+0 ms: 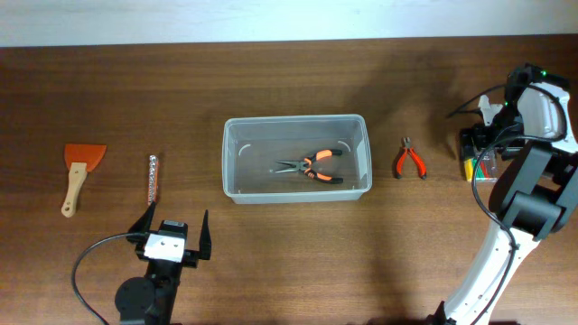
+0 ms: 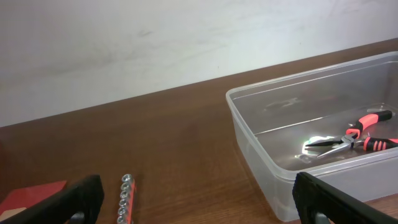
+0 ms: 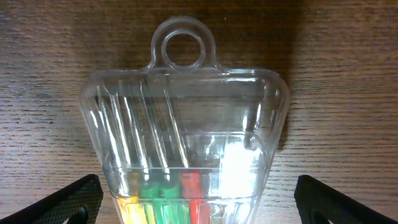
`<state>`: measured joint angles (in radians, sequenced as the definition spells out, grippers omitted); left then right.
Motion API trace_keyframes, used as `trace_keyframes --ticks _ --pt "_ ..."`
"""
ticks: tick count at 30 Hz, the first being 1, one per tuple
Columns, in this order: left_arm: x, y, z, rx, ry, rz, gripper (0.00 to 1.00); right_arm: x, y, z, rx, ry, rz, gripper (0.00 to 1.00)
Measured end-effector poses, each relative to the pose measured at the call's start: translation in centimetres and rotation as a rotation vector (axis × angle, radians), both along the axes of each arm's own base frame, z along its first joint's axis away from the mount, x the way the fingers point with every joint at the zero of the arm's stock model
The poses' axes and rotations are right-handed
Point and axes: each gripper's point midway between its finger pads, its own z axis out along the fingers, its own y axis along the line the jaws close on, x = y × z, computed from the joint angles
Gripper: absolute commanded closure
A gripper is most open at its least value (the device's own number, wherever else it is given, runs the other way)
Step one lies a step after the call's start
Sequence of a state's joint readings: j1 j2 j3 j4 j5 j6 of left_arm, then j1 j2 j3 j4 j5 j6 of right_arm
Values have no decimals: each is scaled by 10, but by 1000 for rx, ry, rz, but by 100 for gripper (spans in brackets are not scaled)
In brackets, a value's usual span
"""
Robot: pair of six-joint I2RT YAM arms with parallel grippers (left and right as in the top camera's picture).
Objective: Pack container
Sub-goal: 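Lower the right gripper and grasp the screwdriver pack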
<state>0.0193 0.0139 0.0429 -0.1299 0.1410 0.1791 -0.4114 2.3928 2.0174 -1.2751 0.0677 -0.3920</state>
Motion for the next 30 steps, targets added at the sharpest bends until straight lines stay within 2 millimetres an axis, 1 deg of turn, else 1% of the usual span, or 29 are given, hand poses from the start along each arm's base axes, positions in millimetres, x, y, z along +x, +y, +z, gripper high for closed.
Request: trace_keyframes --ticks 25,30 --pt "0 0 0 0 0 0 1 1 3 0 14 -6 -8 1" --pt "0 0 0 0 0 0 1 0 4 -7 20 8 -13 1"
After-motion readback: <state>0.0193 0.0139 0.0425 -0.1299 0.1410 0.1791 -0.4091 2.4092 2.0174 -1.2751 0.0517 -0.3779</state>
